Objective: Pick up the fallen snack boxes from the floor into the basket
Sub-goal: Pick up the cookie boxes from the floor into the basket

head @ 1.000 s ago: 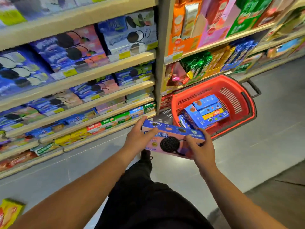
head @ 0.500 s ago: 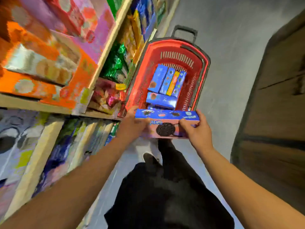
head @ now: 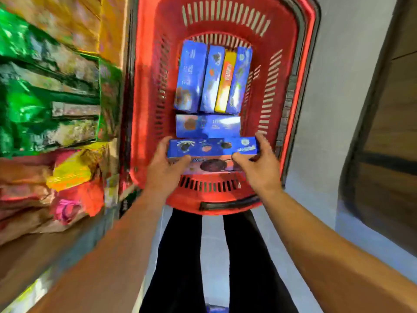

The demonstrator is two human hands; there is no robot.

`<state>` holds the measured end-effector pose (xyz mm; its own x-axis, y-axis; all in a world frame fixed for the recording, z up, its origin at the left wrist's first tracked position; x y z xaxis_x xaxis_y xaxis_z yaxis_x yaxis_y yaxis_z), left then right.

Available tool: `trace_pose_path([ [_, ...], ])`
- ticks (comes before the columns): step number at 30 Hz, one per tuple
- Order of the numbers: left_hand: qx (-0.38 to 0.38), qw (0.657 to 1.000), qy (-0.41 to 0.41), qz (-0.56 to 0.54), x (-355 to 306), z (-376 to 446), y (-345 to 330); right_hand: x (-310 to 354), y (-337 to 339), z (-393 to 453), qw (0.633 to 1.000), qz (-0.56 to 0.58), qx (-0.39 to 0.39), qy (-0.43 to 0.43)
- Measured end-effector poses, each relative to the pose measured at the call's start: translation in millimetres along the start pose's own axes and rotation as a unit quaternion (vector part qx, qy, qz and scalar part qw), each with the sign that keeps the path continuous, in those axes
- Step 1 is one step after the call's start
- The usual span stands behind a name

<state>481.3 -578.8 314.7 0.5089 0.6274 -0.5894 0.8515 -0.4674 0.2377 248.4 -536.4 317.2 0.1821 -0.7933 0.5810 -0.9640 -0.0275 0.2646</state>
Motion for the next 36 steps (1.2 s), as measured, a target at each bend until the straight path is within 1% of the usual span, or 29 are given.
trace_pose_path([
  [2, 0.010, 1.000, 0.007, 0.001, 26.8, 40.5, -6.6, -23.4, -14.7, 34.3, 1.000, -0.002, -0.001, -0.011],
  [6, 0.019, 0.998, 0.051, 0.029, 73.5, 98.4, -16.7, -67.3, -45.6, 83.1, 1.000, -0.010, 0.004, -0.008],
  [8, 0.002, 0.997, 0.054, 0.050, 92.1, 115.0, -22.4, -85.1, -59.7, 98.7, 1.000, -0.026, 0.004, -0.011],
  [10, -0.025, 0.993, 0.061, 0.096, 102.1, 125.8, -26.8, -97.4, -70.0, 109.3, 0.999, -0.044, -0.007, -0.008],
  [12, -0.052, 0.990, 0.049, 0.123, 105.0, 137.1, -32.2, -106.8, -80.3, 118.7, 0.998, -0.053, -0.018, -0.007],
  [15, -0.076, 0.992, 0.052, 0.090, 110.2, 153.4, -40.8, -112.4, -93.5, 131.0, 0.997, -0.076, -0.034, 0.007],
  [17, -0.081, 0.994, 0.054, 0.044, 114.8, 160.5, -43.4, -114.9, -97.4, 140.1, 0.995, -0.094, -0.039, 0.004],
  [19, -0.063, 0.996, 0.060, 0.010, 117.2, 160.7, -44.7, -112.6, -96.2, 143.7, 0.995, -0.093, -0.037, 0.002],
  [21, -0.039, 0.998, 0.052, -0.005, 114.9, 153.8, -44.2, -108.4, -92.1, 139.4, 0.994, -0.104, -0.014, -0.015],
  [24, 0.002, 1.000, 0.027, 0.016, 88.3, 126.9, -36.3, -86.9, -77.0, 113.0, 0.990, -0.132, 0.041, -0.015],
  [26, 0.013, 0.999, -0.010, 0.040, 58.6, 98.3, -26.2, -68.2, -63.4, 83.5, 0.985, -0.161, 0.067, -0.003],
  [29, 0.023, 0.989, -0.047, 0.137, 7.5, 43.0, -10.1, -30.0, -38.4, 27.3, 0.978, -0.190, 0.081, 0.020],
  [33, 0.091, 0.956, -0.099, 0.259, -68.5, -44.1, 4.3, 24.5, -3.4, -52.7, 0.968, -0.234, 0.069, 0.051],
  [36, 0.142, 0.912, -0.134, 0.361, -105.3, -96.3, 6.6, 36.8, 14.8, -101.0, 0.963, -0.257, 0.048, 0.070],
])
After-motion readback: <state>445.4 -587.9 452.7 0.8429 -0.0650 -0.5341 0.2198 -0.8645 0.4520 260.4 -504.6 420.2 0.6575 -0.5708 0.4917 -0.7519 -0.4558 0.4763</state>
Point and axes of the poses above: each hand's wrist, its own z-axis towards the middle knuckle, its own y-axis out of the back of the hand, x = y × z, the point moved 3 cm from there along z, towards the middle knuckle, and after that the axes turned 15 degrees about x, right-handed, at the moved point
